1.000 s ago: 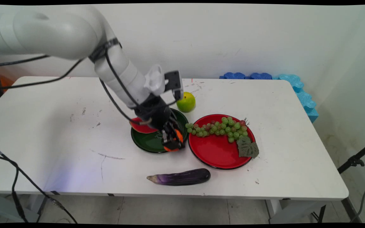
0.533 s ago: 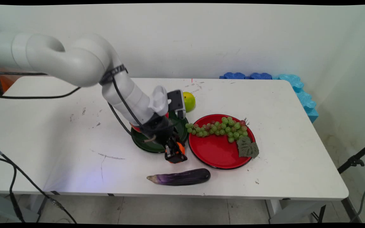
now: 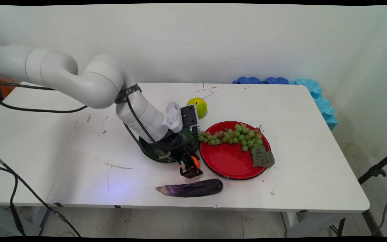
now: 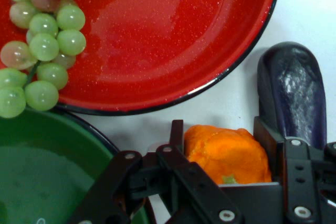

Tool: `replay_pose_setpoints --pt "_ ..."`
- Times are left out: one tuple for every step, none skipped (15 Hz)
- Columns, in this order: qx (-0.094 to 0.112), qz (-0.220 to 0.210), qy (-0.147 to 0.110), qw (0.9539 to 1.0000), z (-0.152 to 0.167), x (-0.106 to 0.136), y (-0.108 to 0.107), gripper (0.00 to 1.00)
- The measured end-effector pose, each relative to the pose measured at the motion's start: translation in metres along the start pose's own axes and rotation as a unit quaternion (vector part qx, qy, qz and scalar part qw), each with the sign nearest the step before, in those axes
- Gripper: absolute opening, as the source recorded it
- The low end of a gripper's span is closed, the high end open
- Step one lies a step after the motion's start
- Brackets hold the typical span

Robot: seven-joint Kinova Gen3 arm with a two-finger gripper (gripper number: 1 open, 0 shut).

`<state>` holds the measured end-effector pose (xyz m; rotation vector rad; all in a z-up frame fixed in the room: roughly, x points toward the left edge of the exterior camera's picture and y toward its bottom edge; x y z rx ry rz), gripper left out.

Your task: Place the picked object on the table

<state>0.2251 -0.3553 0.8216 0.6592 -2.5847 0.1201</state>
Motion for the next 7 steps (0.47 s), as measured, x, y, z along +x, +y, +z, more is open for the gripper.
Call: replay_pose_setpoints --pt "0.001 -0.001 0.002 1.0 0.002 -0.0001 -0.0002 0.0" --pt "0.001 -0.001 0.004 1.0 0.0042 0.0 -0.0003 0.0" --pt "0.001 -0.002 0.006 1.0 0.006 0.0003 -0.0004 0.0" --pt "0.002 -0.002 0.008 1.0 0.0073 0.0007 -0.0006 1.0" --pt "0.002 -0.002 0.01 0.9999 0.0081 0.0012 -0.0009 1.0" --pt "0.002 -0.003 0.013 0.9999 0.0086 0.0021 -0.0014 1.0" --pt "0.002 -0.003 0.015 0.9999 0.0086 0.003 -0.0018 1.0"
